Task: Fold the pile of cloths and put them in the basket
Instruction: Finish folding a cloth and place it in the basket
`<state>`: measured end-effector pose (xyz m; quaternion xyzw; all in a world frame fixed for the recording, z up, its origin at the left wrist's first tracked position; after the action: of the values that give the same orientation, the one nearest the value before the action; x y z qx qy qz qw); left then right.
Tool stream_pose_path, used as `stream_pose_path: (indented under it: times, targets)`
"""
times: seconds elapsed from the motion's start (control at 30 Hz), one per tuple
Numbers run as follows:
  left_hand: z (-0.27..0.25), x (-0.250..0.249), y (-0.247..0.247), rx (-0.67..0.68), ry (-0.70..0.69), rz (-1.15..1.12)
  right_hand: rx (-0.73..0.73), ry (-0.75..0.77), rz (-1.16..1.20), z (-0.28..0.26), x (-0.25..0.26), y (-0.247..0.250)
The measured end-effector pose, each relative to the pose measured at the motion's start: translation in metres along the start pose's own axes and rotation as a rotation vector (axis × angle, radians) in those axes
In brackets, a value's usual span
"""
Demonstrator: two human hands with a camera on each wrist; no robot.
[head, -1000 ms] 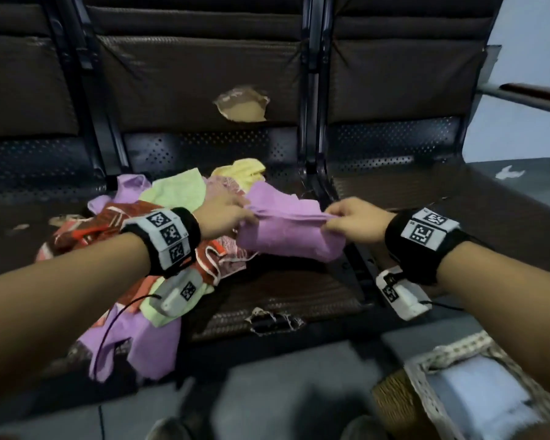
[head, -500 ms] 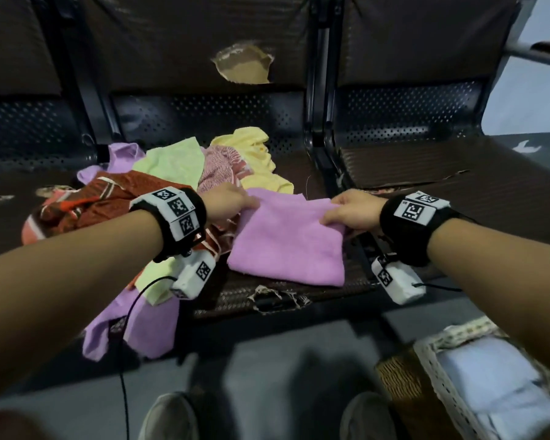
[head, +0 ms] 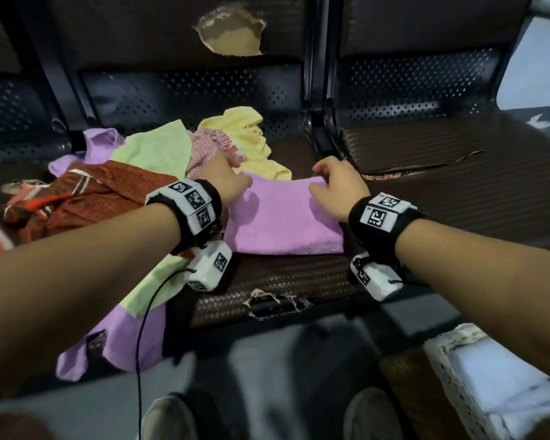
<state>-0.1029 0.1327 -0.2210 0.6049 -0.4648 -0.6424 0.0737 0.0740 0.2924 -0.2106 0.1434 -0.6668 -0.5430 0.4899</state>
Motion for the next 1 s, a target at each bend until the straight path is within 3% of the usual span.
stream_pose_path:
  times: [0.03,0.13,0.2,0.3,0.43,0.5,0.6,0.77,1.0]
  targets:
    - [-0.009,-0.004,-0.001,0.054,-0.063,0.001,0.029,0.087,0.020,-0.006,0.006,0.000]
    - [-0.049,-0.002,-0.019,0.437,-0.209,0.120,0.226,0.337,-0.046,-0.037,0.018,-0.011]
    - [-0.071,0.010,-0.026,0.505,-0.319,0.358,0.379,0.404,-0.206,-0.059,0.013,-0.026]
    - [-0.082,0.022,-0.025,0.443,-0.392,0.559,0.451,0.418,-0.325,-0.075,0.001,-0.036]
    - [-0.079,0.029,-0.014,0.353,-0.331,0.727,0.369,0.387,-0.334,-0.074,0.003,-0.022]
    - [-0.083,0.021,-0.013,0.309,-0.388,0.733,0.321,0.363,-0.292,-0.074,0.006,-0.012]
    - [-0.089,0.012,-0.006,0.249,-0.412,0.604,0.288,0.320,-0.165,-0.077,0.006,0.000]
    - [-0.091,0.017,0.004,0.234,-0.269,0.157,0.247,0.173,0.111,-0.077,-0.012,0.015]
    - [-0.068,0.022,-0.013,0.122,-0.116,0.203,0.113,0.016,0.256,-0.052,-0.018,0.011]
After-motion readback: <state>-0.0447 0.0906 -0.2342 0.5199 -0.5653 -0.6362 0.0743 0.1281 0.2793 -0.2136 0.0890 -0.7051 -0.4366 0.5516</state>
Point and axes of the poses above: each hand's wrist, its own z-axis towards the middle knuckle, its own y-axis out of the back of the hand, x = y × z, the point moved 6 cm from there along z, towards the middle knuckle, and after that the axes turned 5 degrees about y, right-handed, at the moved point
